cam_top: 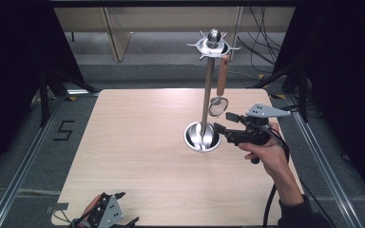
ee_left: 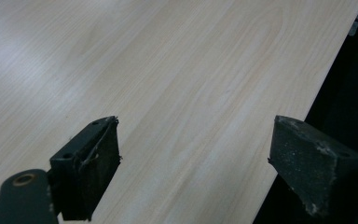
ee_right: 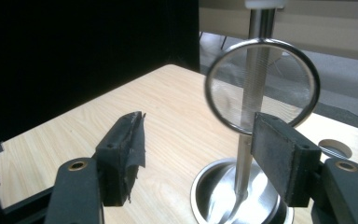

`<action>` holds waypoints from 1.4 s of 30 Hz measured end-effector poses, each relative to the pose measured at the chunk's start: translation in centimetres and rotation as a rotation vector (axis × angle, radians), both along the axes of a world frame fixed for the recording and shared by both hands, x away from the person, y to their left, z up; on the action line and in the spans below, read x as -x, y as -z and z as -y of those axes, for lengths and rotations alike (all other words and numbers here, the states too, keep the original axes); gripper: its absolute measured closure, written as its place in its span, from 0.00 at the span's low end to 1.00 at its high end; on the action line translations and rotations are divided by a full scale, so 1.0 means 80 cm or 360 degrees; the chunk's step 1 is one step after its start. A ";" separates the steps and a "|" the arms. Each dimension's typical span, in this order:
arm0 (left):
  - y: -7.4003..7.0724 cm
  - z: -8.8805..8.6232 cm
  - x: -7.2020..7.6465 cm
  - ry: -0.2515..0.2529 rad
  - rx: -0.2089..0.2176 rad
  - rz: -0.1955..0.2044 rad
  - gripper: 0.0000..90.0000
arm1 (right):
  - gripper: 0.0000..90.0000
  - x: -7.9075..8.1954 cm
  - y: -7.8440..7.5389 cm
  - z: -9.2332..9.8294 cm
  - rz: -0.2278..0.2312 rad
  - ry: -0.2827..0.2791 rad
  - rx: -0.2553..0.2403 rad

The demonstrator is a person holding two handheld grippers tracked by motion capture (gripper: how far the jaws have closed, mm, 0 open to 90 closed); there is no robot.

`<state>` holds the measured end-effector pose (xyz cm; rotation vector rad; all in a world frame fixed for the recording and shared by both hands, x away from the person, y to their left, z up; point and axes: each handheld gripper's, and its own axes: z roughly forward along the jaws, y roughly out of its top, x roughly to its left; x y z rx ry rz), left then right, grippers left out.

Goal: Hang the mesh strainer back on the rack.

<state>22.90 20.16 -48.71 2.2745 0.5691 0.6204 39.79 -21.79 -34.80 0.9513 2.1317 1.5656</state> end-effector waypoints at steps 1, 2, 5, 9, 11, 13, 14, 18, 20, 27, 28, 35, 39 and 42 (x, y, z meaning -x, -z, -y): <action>0.000 0.000 0.000 0.0001 0.0001 -0.0002 0.17 | 0.39 0.001 0.003 -0.001 -0.0011 -0.0002 0.0003; 0.000 0.000 0.000 0.0002 0.0001 -0.0002 0.17 | 0.39 0.001 0.003 -0.001 -0.0011 -0.0002 0.0003; 0.000 0.001 0.000 0.0002 0.0002 -0.0001 0.17 | 0.39 0.001 0.007 -0.002 -0.0008 -0.0013 0.0018; 0.001 0.001 0.000 0.0002 0.0003 -0.0004 0.17 | 0.39 0.000 0.010 -0.001 -0.0006 -0.0037 0.0036; 0.001 0.001 0.000 0.0004 0.0005 -0.0006 0.17 | 0.39 0.002 0.012 -0.001 -0.0002 -0.0031 0.0052; 0.001 0.001 0.000 0.0004 0.0005 -0.0003 0.17 | 0.38 0.005 0.013 -0.002 -0.0045 -0.0010 0.0049; 0.001 0.001 0.000 0.0004 0.0005 -0.0003 0.17 | 0.38 0.004 0.014 -0.002 -0.0032 -0.0020 0.0044; 0.001 0.001 0.000 0.0005 0.0004 -0.0005 0.17 | 0.38 0.006 0.016 -0.003 -0.0045 -0.0033 0.0050; 0.000 0.001 0.000 0.0003 0.0000 0.0001 0.17 | 0.38 0.005 0.017 -0.005 -0.0028 -0.0053 0.0042; 0.001 0.001 0.000 0.0004 0.0003 0.0000 0.17 | 0.38 0.007 0.023 -0.014 -0.0057 -0.0086 0.0087; 0.001 0.001 0.000 0.0007 0.0006 -0.0005 0.17 | 0.38 0.007 0.023 -0.014 -0.0057 -0.0086 0.0087; 0.000 0.001 0.001 0.0004 0.0001 0.0003 0.17 | 0.37 0.010 0.034 -0.022 -0.0120 -0.0113 0.0090; 0.000 0.001 0.000 0.0004 0.0002 0.0002 0.17 | 0.37 0.012 0.038 -0.023 -0.0151 -0.0110 0.0115; 0.000 0.001 0.000 0.0003 0.0002 0.0002 0.17 | 0.37 0.013 0.044 -0.026 -0.0142 -0.0105 0.0118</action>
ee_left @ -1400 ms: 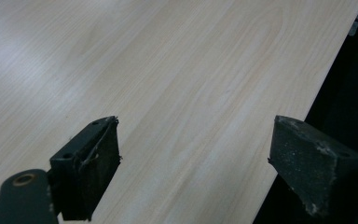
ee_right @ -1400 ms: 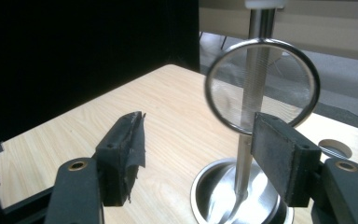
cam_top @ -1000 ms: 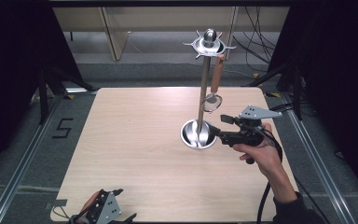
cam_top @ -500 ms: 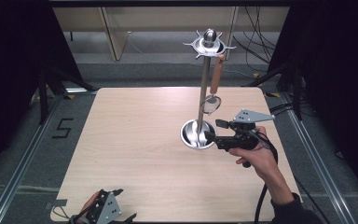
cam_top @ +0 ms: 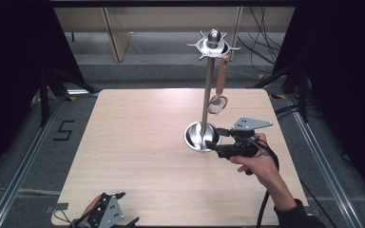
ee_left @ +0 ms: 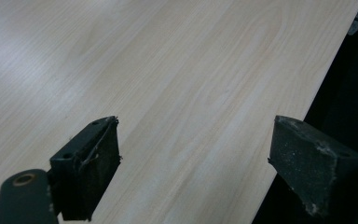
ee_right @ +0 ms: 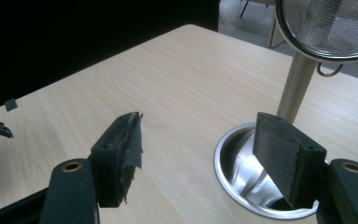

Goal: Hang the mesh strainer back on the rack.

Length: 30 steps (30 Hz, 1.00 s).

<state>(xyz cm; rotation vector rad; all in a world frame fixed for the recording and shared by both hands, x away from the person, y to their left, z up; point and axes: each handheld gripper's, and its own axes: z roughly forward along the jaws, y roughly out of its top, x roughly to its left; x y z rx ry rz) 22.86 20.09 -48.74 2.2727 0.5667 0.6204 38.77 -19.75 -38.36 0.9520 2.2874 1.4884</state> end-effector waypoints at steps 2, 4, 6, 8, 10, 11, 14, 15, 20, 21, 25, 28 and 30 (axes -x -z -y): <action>0.000 0.000 0.000 0.0001 -0.0001 0.0001 0.17 | 0.37 0.000 0.003 0.000 -0.0020 -0.0024 0.0032; 0.000 0.000 0.000 0.0001 -0.0002 0.0001 0.17 | 0.37 -0.001 0.005 0.000 -0.0006 -0.0049 0.0050; 0.000 0.000 0.000 0.0001 -0.0001 0.0000 0.17 | 0.37 0.001 0.009 -0.001 -0.0028 -0.0038 0.0054; 0.000 0.000 0.000 0.0001 -0.0001 0.0000 0.17 | 0.37 0.003 0.013 -0.003 -0.0053 -0.0026 0.0054; 0.000 0.000 0.000 0.0002 0.0000 0.0001 0.17 | 0.37 0.002 0.018 -0.003 -0.0062 -0.0078 0.0067; 0.000 0.000 0.000 0.0002 -0.0001 0.0001 0.17 | 0.37 0.002 0.018 -0.003 -0.0062 -0.0078 0.0067; 0.000 0.000 0.000 0.0001 -0.0002 0.0001 0.17 | 0.36 0.004 0.026 -0.007 -0.0083 -0.0077 0.0086; 0.000 0.000 0.000 0.0001 -0.0002 0.0001 0.17 | 0.36 0.006 0.027 -0.008 -0.0100 -0.0062 0.0096; 0.001 0.000 0.000 0.0002 0.0002 -0.0005 0.17 | 0.36 0.005 0.037 -0.009 -0.0091 -0.0085 0.0107; 0.000 0.000 0.000 0.0002 0.0008 -0.0003 0.17 | 0.36 0.008 0.037 -0.009 -0.0117 -0.0069 0.0124; 0.000 0.000 0.000 0.0001 0.0000 -0.0005 0.17 | 0.36 0.009 0.044 -0.010 -0.0109 -0.0079 0.0133; 0.001 0.000 0.000 0.0003 0.0002 -0.0007 0.17 | 0.36 0.010 0.049 -0.011 -0.0120 -0.0103 0.0152; 0.000 0.000 0.000 0.0001 0.0007 0.0000 0.17 | 0.35 0.016 0.060 -0.016 -0.0141 -0.0087 0.0151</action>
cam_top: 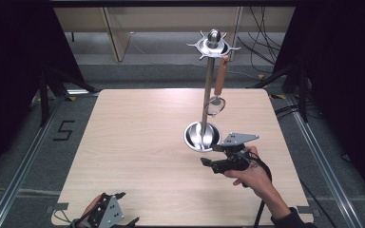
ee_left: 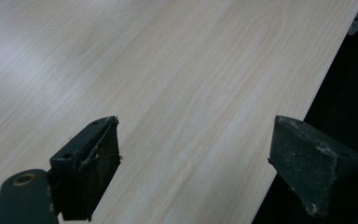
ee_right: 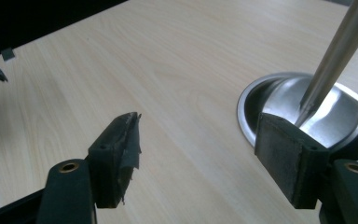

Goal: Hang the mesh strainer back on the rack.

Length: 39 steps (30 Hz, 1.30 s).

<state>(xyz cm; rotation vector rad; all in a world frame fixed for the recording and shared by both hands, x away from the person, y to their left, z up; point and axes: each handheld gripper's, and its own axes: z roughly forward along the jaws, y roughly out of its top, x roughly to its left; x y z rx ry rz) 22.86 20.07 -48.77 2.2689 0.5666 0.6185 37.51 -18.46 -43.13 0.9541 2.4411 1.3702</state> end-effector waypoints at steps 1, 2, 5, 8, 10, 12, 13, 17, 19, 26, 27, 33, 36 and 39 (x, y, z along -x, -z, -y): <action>0.000 0.000 0.000 -0.0001 0.0000 -0.0001 0.17 | 0.35 0.000 0.000 0.000 0.0000 0.0000 0.0000; 0.000 0.000 0.000 0.0000 -0.0006 -0.0003 0.17 | 0.35 -0.001 0.001 0.002 0.0001 -0.0042 0.0038; 0.000 0.000 0.000 -0.0002 -0.0005 -0.0001 0.17 | 0.35 0.004 0.007 0.001 -0.0031 -0.0037 0.0036; 0.000 0.000 0.000 -0.0001 -0.0007 0.0000 0.17 | 0.34 0.007 0.011 -0.001 -0.0017 -0.0034 0.0090; 0.000 0.000 0.000 -0.0002 -0.0007 0.0001 0.17 | 0.34 0.008 0.012 -0.001 0.0005 -0.0044 0.0094; 0.000 0.000 0.000 -0.0001 -0.0006 -0.0001 0.17 | 0.34 0.011 0.013 -0.001 -0.0008 -0.0062 0.0098; 0.000 0.000 0.000 0.0000 -0.0005 -0.0004 0.17 | 0.34 0.011 0.015 0.000 0.0001 -0.0067 0.0110; 0.000 0.000 0.000 -0.0001 -0.0007 0.0000 0.17 | 0.34 0.014 0.017 0.000 0.0000 -0.0068 0.0129; 0.000 0.000 0.000 -0.0002 -0.0011 -0.0003 0.17 | 0.34 0.016 0.018 0.001 0.0004 -0.0072 0.0133; 0.000 0.000 0.000 -0.0001 -0.0005 -0.0001 0.17 | 0.34 0.022 0.025 0.006 -0.0007 -0.0067 0.0130; 0.000 0.000 0.000 -0.0002 -0.0005 0.0000 0.17 | 0.34 0.022 0.025 0.006 -0.0007 -0.0067 0.0130; 0.000 0.000 0.000 0.0002 -0.0010 -0.0001 0.17 | 0.34 0.027 0.032 0.010 -0.0010 -0.0075 0.0143; 0.000 0.000 0.000 0.0000 -0.0009 -0.0001 0.17 | 0.34 0.030 0.034 0.011 -0.0033 -0.0056 0.0130; 0.000 0.000 0.000 -0.0002 -0.0020 0.0002 0.17 | 0.34 0.032 0.037 0.013 -0.0018 -0.0073 0.0123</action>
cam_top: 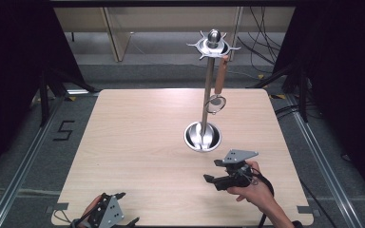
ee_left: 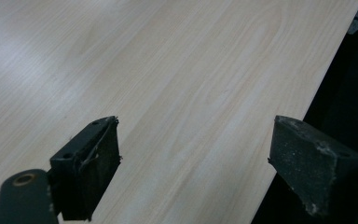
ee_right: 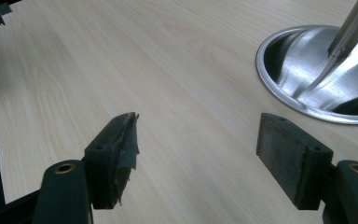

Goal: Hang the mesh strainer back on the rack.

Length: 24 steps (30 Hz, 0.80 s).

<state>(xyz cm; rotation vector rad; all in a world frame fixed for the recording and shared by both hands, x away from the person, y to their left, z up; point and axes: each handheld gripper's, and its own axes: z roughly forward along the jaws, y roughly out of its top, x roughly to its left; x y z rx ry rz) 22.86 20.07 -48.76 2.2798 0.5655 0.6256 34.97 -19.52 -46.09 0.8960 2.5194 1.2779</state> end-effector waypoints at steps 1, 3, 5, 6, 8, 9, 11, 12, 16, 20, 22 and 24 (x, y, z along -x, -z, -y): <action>0.000 0.000 0.000 0.0001 -0.0003 0.0002 0.17 | 0.34 0.002 0.000 0.001 -0.0015 0.0016 0.0005; 0.000 0.000 0.000 0.0002 -0.0002 -0.0001 0.17 | 0.34 0.004 0.003 0.002 -0.0003 0.0018 -0.0007; 0.000 0.000 0.000 0.0007 -0.0002 -0.0005 0.17 | 0.33 0.008 0.008 0.005 -0.0006 0.0019 -0.0001; 0.001 0.000 0.000 0.0012 0.0008 -0.0010 0.17 | 0.33 0.008 0.008 0.005 -0.0006 0.0019 -0.0001; 0.000 0.001 0.001 0.0015 0.0004 -0.0013 0.17 | 0.33 0.011 0.012 0.005 -0.0003 0.0026 0.0000; 0.000 0.001 0.001 0.0015 0.0005 -0.0013 0.17 | 0.33 0.012 0.013 0.005 -0.0020 -0.0002 0.0001; 0.001 0.001 0.000 0.0013 0.0010 -0.0009 0.17 | 0.33 0.016 0.016 0.006 -0.0014 0.0015 0.0002; 0.001 0.000 0.000 0.0013 0.0007 -0.0010 0.17 | 0.33 0.018 0.017 0.007 -0.0017 0.0014 0.0010; 0.000 0.000 0.000 0.0013 -0.0002 -0.0011 0.17 | 0.33 0.025 0.022 0.008 -0.0009 0.0018 0.0037; 0.000 0.000 0.000 0.0012 0.0000 -0.0010 0.17 | 0.33 0.033 0.023 0.009 0.0000 0.0014 0.0039; 0.000 0.000 0.000 0.0010 -0.0007 -0.0008 0.17 | 0.33 0.035 0.024 0.010 -0.0001 -0.0025 0.0040; 0.000 0.000 0.000 0.0013 0.0004 -0.0010 0.17 | 0.33 0.039 0.025 0.011 0.0008 0.0014 0.0041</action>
